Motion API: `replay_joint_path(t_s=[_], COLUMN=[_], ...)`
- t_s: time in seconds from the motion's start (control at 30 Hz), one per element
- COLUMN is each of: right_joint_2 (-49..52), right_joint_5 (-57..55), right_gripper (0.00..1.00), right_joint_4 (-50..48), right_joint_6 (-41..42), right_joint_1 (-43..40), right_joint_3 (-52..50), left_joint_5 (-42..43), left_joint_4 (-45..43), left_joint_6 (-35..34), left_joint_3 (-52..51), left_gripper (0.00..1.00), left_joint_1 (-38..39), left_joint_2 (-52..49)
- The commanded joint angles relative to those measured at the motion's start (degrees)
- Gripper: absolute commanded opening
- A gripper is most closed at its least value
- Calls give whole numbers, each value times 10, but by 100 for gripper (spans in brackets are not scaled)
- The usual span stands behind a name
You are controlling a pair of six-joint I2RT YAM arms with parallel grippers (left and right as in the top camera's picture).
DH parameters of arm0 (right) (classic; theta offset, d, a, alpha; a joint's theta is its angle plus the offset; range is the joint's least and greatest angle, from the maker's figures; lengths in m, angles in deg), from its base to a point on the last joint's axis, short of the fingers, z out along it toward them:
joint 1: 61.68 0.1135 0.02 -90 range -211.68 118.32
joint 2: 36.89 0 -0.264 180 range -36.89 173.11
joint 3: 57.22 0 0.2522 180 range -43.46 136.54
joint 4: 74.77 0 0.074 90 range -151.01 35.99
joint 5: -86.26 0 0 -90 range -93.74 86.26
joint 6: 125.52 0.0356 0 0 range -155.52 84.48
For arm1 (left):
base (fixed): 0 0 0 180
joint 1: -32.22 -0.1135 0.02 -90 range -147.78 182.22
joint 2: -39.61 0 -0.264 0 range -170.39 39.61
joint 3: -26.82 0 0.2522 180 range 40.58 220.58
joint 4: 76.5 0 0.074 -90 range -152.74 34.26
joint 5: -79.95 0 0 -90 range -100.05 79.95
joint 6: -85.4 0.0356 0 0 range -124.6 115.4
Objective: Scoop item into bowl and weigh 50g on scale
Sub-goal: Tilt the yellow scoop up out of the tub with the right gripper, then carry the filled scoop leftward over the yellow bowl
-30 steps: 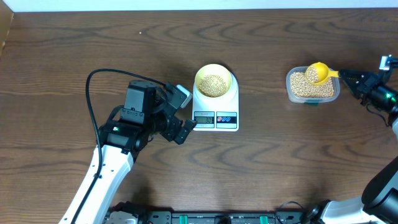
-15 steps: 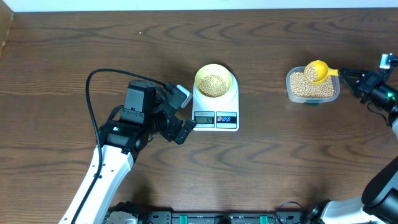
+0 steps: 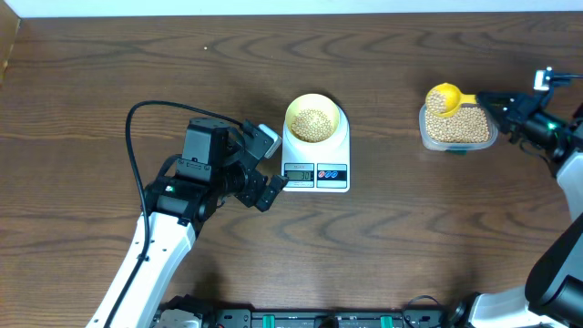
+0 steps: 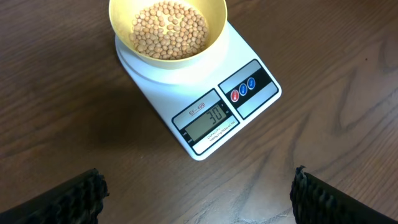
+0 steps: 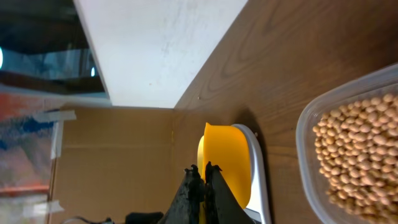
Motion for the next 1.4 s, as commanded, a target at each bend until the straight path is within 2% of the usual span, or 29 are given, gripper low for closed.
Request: replay_joint_path(t_s=[0.0,0.3,0.6,0.73,0.9,1.17,1.27,1.37], right_joint_2=[3,3,3,3,3,3,3,3], right_joint_5=[-29,-75,-149,-166,-229,-268,-269,-269], right_gripper=[1,1,1,1,1,1,1,1], right_joint_4=[-18,-124,-183,-219,-222,-222,-222,-222], right_joint_6=[80,193,288,292,307,289,268,211], right_joint_1=[25,91,166,204,259,308,321,340], right_joint_3=[-3,-3,-3,-3,-3,-3,-3,-3], left_joint_5=[-5,-5,-5,-5,-5,-5,-5,-5], left_joint_4=[-1,-1,-1,-1,-1,-1,-1,-1], left_joint_6=[-3,-3,-3,-3,-3,-3,-3,-3], left_joint_3=[-1,-1,-1,-1,-1,-1,-1,-1], left_gripper=[97,97,97,97,97,97,97,97], left_joint_1=[-2,-2,-2,-2,-2,-2,-2,-2], left_joint_2=[-1,-1,-1,-1,-1,-1,-1,-1])
